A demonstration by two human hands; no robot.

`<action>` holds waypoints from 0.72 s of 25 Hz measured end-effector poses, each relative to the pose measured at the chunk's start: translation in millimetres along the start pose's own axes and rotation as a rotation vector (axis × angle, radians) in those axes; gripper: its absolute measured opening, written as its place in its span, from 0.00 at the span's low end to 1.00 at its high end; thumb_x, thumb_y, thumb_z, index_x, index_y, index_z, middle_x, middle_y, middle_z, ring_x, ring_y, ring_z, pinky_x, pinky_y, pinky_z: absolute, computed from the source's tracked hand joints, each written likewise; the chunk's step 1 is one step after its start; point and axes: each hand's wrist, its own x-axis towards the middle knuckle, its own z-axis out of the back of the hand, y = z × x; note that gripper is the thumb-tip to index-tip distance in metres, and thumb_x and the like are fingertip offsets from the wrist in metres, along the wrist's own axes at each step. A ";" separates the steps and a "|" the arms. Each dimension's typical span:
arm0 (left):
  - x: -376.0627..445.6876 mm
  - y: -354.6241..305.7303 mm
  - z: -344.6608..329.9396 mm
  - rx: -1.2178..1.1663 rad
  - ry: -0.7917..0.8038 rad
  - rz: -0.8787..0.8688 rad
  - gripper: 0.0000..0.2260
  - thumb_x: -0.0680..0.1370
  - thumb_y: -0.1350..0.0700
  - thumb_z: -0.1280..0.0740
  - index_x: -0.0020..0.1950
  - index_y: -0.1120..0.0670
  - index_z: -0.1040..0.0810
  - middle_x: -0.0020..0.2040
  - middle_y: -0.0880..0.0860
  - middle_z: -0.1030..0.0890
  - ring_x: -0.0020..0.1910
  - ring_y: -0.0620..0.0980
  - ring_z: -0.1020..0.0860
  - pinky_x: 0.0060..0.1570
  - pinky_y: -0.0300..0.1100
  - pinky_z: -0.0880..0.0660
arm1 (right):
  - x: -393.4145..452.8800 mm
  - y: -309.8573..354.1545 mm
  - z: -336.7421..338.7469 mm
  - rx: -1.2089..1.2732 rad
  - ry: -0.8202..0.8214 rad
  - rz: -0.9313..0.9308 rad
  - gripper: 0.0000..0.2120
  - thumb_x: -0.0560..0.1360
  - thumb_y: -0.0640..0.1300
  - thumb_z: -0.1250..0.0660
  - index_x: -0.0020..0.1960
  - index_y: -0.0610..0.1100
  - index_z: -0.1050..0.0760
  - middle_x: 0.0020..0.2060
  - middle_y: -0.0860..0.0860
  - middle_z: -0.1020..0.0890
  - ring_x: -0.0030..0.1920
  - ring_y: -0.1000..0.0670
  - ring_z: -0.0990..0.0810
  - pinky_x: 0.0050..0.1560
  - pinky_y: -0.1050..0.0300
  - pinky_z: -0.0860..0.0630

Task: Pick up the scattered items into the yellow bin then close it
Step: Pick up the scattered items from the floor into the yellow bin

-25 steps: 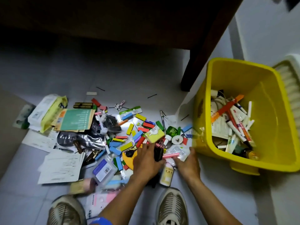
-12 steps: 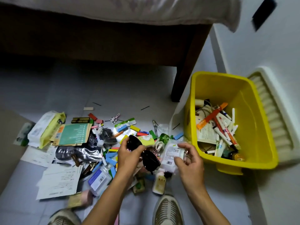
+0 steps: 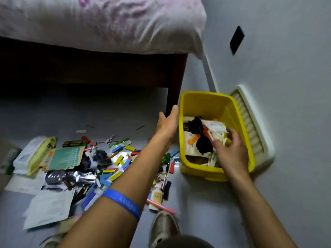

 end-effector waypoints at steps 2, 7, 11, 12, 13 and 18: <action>2.0 39.8 35.7 0.063 -0.063 -0.009 0.30 0.79 0.39 0.40 0.78 0.50 0.41 0.77 0.52 0.37 0.72 0.56 0.34 0.68 0.52 0.35 | -24.2 -5.0 -23.1 0.089 0.016 0.128 0.12 0.76 0.43 0.32 0.58 0.51 0.23 0.49 0.57 0.18 0.48 0.59 0.19 0.46 0.58 0.21; -0.2 160.8 110.1 0.436 -0.109 0.066 0.13 0.77 0.54 0.33 0.61 0.52 0.23 0.57 0.52 0.19 0.51 0.52 0.21 0.50 0.44 0.25 | -74.0 -31.2 -121.4 0.036 0.417 0.197 0.06 0.76 0.39 0.33 0.48 0.48 0.20 0.41 0.55 0.17 0.42 0.57 0.19 0.41 0.58 0.21; -2.1 229.8 124.4 0.870 0.025 -0.047 0.14 0.74 0.56 0.33 0.59 0.50 0.21 0.56 0.50 0.19 0.54 0.52 0.21 0.51 0.43 0.24 | -104.0 -87.2 -176.4 -0.580 0.960 0.168 0.09 0.72 0.53 0.32 0.48 0.50 0.25 0.45 0.48 0.18 0.48 0.43 0.20 0.42 0.55 0.28; -2.1 241.3 126.5 0.855 0.004 -0.056 0.13 0.74 0.57 0.33 0.59 0.50 0.21 0.57 0.51 0.19 0.54 0.52 0.22 0.51 0.43 0.24 | -111.9 -100.0 -182.6 -0.705 1.016 0.180 0.11 0.72 0.56 0.32 0.48 0.50 0.27 0.47 0.48 0.19 0.50 0.43 0.20 0.43 0.55 0.28; -1.4 248.6 129.2 0.817 -0.044 -0.054 0.12 0.75 0.58 0.34 0.58 0.51 0.21 0.56 0.52 0.19 0.53 0.52 0.22 0.50 0.44 0.23 | -117.5 -109.5 -186.8 -0.749 1.017 0.200 0.12 0.73 0.56 0.32 0.50 0.50 0.27 0.49 0.47 0.19 0.50 0.43 0.20 0.44 0.55 0.28; 4.7 257.7 140.0 0.866 -0.202 -0.202 0.07 0.78 0.56 0.37 0.55 0.51 0.24 0.53 0.51 0.22 0.53 0.51 0.27 0.47 0.45 0.27 | -109.3 -118.5 -189.6 -0.626 0.988 0.331 0.03 0.76 0.50 0.39 0.47 0.51 0.29 0.42 0.48 0.19 0.43 0.44 0.21 0.36 0.55 0.33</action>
